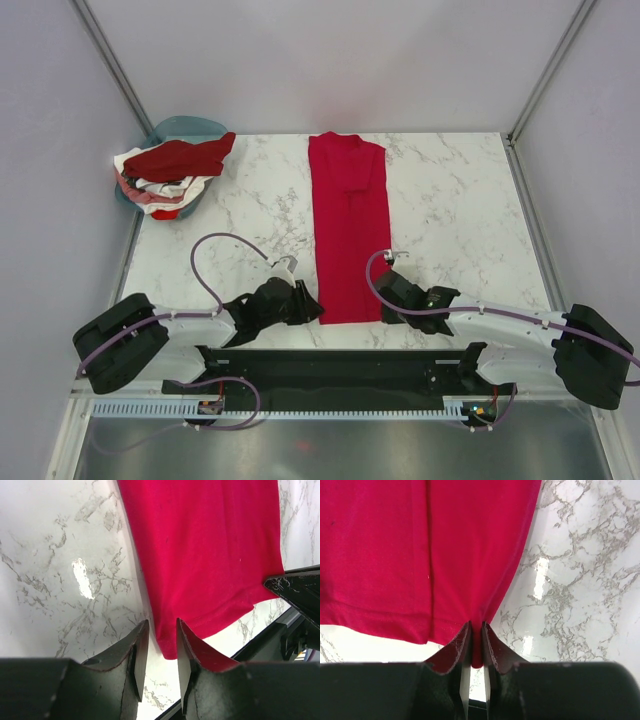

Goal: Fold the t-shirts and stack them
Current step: Fold the tshirt

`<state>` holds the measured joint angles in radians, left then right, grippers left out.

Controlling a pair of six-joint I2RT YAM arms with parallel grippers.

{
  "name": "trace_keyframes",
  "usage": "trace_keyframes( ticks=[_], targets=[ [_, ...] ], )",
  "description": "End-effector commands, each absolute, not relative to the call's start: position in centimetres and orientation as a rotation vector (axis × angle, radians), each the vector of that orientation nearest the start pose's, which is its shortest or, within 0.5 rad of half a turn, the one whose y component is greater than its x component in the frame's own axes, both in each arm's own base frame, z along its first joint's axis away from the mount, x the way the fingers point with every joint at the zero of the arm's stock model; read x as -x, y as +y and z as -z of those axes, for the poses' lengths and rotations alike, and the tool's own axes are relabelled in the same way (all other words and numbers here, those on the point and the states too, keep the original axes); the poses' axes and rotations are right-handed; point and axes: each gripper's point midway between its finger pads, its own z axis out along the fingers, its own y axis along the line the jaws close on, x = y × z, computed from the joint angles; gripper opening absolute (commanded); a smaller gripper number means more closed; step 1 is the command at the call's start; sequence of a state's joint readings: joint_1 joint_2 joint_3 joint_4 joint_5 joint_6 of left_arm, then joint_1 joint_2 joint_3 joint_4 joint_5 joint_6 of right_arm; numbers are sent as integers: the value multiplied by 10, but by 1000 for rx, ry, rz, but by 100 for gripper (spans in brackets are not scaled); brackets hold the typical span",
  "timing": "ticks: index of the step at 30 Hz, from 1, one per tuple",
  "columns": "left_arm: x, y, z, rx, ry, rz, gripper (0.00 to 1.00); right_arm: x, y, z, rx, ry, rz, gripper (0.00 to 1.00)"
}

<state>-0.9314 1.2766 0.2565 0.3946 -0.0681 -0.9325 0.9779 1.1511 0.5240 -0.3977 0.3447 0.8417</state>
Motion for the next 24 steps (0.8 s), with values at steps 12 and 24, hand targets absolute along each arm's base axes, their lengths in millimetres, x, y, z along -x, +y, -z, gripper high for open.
trace_keyframes(
  ticks=[12, 24],
  targets=[
    [-142, -230, 25, -71, 2570, 707, 39, -165, 192, -36, 58, 2516, -301, 18],
    [-136, -236, 32, -137, 2629, 698, 36, -166, 192, -35, 61, 2517, -288, 18]
  ],
)
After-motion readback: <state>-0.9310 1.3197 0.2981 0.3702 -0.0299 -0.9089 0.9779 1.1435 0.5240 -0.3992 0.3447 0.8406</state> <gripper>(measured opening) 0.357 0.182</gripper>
